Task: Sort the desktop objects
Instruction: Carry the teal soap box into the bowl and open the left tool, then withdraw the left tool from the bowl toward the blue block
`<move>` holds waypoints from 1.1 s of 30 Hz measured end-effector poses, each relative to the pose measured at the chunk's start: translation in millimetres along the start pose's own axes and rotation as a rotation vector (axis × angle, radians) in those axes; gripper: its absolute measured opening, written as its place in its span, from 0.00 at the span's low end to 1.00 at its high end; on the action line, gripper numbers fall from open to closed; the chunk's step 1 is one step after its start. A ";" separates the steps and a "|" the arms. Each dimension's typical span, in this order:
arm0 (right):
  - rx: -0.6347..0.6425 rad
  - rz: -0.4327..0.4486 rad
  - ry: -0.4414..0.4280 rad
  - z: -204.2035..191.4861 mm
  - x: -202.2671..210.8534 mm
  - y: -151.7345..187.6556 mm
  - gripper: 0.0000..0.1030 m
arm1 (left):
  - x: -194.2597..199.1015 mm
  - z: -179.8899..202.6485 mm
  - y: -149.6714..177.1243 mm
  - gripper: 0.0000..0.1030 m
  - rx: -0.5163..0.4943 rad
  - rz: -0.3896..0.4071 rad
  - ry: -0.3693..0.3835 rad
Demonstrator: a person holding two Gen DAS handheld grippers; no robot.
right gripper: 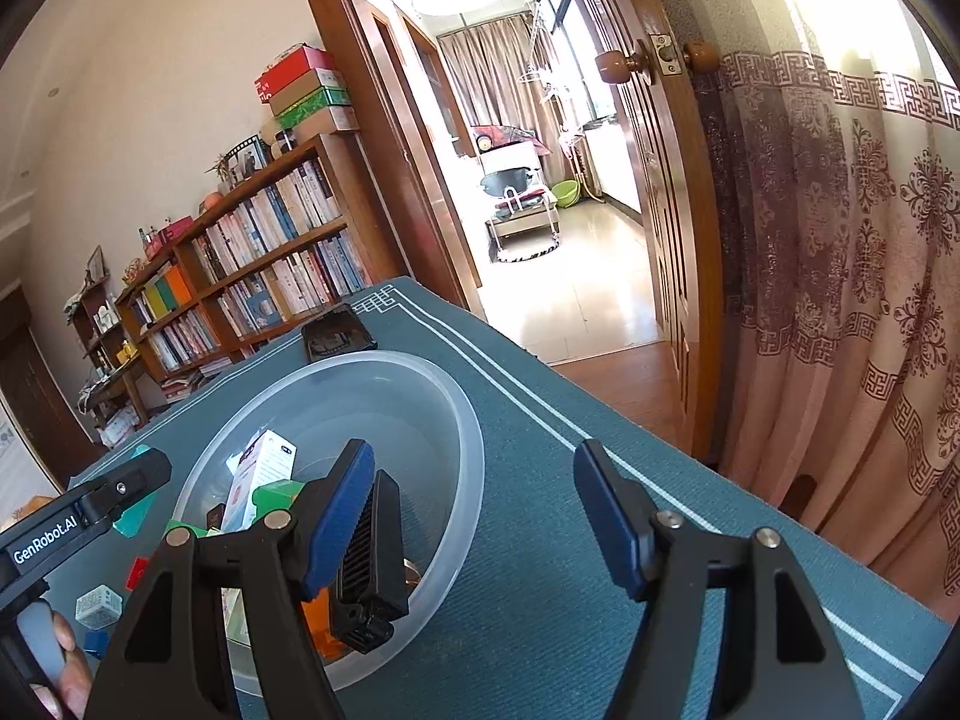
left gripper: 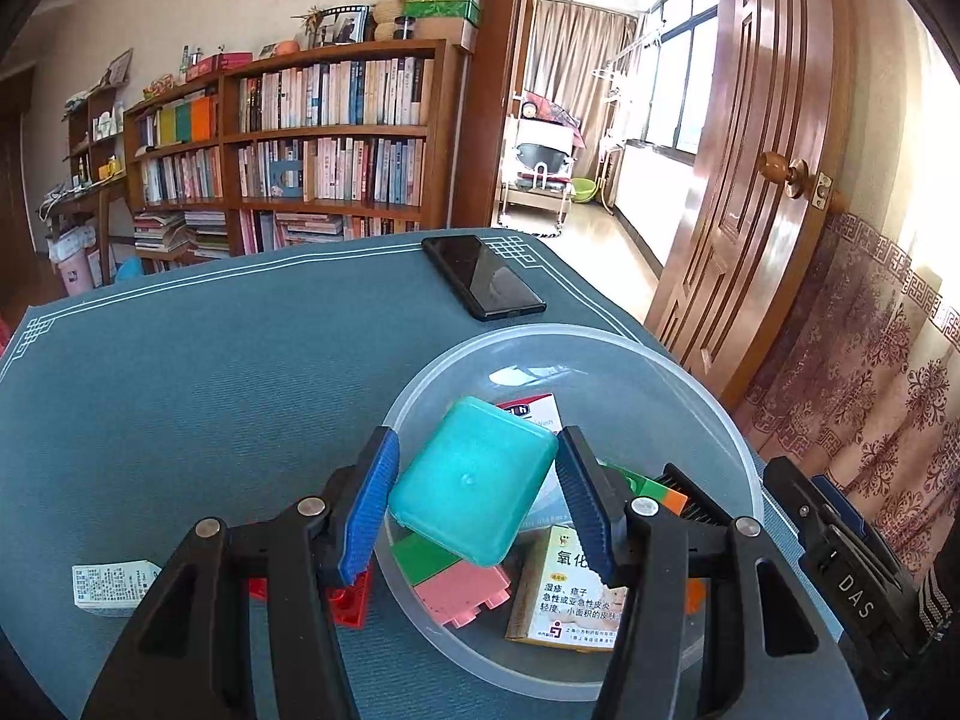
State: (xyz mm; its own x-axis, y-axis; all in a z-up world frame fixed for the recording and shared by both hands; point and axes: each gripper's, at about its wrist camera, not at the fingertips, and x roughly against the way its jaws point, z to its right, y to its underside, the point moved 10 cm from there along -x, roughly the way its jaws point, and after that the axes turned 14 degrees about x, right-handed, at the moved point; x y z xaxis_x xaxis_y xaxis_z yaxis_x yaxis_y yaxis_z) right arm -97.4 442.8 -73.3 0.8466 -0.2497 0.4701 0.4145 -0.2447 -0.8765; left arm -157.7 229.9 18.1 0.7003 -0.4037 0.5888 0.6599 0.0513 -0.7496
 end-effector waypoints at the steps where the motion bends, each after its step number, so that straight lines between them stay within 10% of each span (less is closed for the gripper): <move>1: -0.004 -0.002 0.000 1.3 -0.9 -0.2 0.71 | -3.9 0.2 1.4 0.56 0.003 -0.015 0.000; 6: -0.007 -0.008 0.001 1.6 -4.4 -0.1 0.71 | -11.1 0.6 5.6 0.68 0.016 -0.025 0.005; 33: 0.034 0.020 0.019 -3.2 -0.9 -3.9 0.74 | 26.2 -26.5 10.9 0.69 -0.057 0.061 -0.145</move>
State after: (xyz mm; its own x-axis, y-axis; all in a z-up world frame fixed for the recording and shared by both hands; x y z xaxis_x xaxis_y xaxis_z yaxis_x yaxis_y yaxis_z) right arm -100.8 441.0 -70.0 0.8483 -0.2719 0.4545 0.4094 -0.2077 -0.8884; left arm -139.4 195.8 17.4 0.7735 -0.2651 0.5757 0.6009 0.0180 -0.7991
